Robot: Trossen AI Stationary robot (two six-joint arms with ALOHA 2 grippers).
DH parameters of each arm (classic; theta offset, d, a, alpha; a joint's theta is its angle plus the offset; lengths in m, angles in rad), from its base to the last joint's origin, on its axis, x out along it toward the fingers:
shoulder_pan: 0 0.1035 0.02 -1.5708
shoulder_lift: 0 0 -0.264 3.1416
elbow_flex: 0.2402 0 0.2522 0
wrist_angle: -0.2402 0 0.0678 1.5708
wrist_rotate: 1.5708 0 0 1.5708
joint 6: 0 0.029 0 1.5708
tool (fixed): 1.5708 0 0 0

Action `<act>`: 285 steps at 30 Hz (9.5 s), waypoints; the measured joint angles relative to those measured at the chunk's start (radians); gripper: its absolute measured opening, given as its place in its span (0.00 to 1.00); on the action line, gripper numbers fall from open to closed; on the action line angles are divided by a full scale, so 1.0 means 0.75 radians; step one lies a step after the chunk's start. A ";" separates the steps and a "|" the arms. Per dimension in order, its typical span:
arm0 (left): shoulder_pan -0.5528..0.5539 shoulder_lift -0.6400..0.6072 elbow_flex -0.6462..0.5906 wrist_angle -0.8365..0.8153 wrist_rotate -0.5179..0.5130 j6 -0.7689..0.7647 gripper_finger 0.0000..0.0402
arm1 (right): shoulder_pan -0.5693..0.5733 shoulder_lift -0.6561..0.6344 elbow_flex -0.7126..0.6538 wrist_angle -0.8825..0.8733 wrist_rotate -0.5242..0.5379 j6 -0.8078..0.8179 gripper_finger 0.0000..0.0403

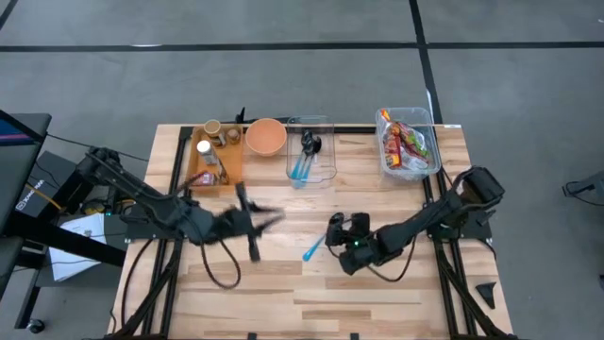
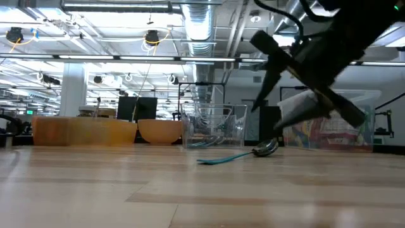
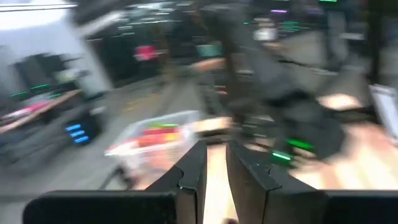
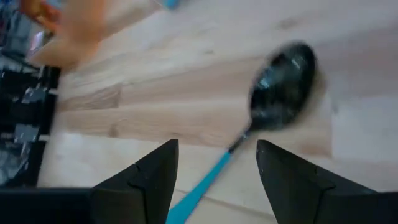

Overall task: Pick & Place Food Item
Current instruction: Put the blue spoon into the transparent bin

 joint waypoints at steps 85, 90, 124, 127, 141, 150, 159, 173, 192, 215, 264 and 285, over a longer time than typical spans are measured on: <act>0.263 -0.102 0.000 -0.141 0.066 -0.052 0.13 | -0.088 0.283 0.050 -0.060 -0.107 0.187 0.01; 0.263 -0.102 0.000 -0.132 0.066 -0.062 0.13 | 0.037 0.267 0.048 -0.080 -0.028 0.270 0.01; 0.242 -0.001 0.000 -0.184 0.079 -0.262 0.13 | 0.360 -0.392 0.051 -0.755 0.746 -0.123 0.00; 0.242 0.004 0.000 -0.177 0.078 -0.259 0.13 | 0.312 -0.448 0.051 -0.754 0.784 -0.189 0.00; 0.242 0.004 0.000 -0.159 0.076 -0.223 0.13 | -0.016 -0.468 0.051 -0.062 0.512 -1.238 0.00; 0.214 -0.004 0.000 -0.253 0.073 -0.224 0.13 | -0.438 -0.530 0.055 0.331 0.098 -1.619 0.00; 0.170 -0.020 0.000 -0.368 -0.062 -0.228 0.13 | -0.872 -0.453 0.054 0.599 -0.403 -1.602 0.00; 0.138 -0.086 -0.001 -0.672 -0.227 -0.463 0.13 | -1.154 -0.043 0.053 1.053 -0.728 -1.175 0.00; 0.057 -0.113 -0.001 -0.812 -0.306 -0.645 0.13 | -1.076 0.022 -0.306 1.725 -0.447 -0.811 0.00; 0.057 -0.112 -0.001 -0.787 -0.311 -0.644 0.13 | -0.973 0.023 -0.306 1.542 -0.166 -0.815 0.00; 0.058 -0.112 -0.001 -0.785 -0.310 -0.644 0.13 | -1.064 0.034 -0.274 1.313 -0.348 -0.949 0.00; 0.058 -0.112 -0.001 -0.784 -0.310 -0.644 0.13 | -1.075 0.034 -0.254 1.309 -0.372 -0.950 0.11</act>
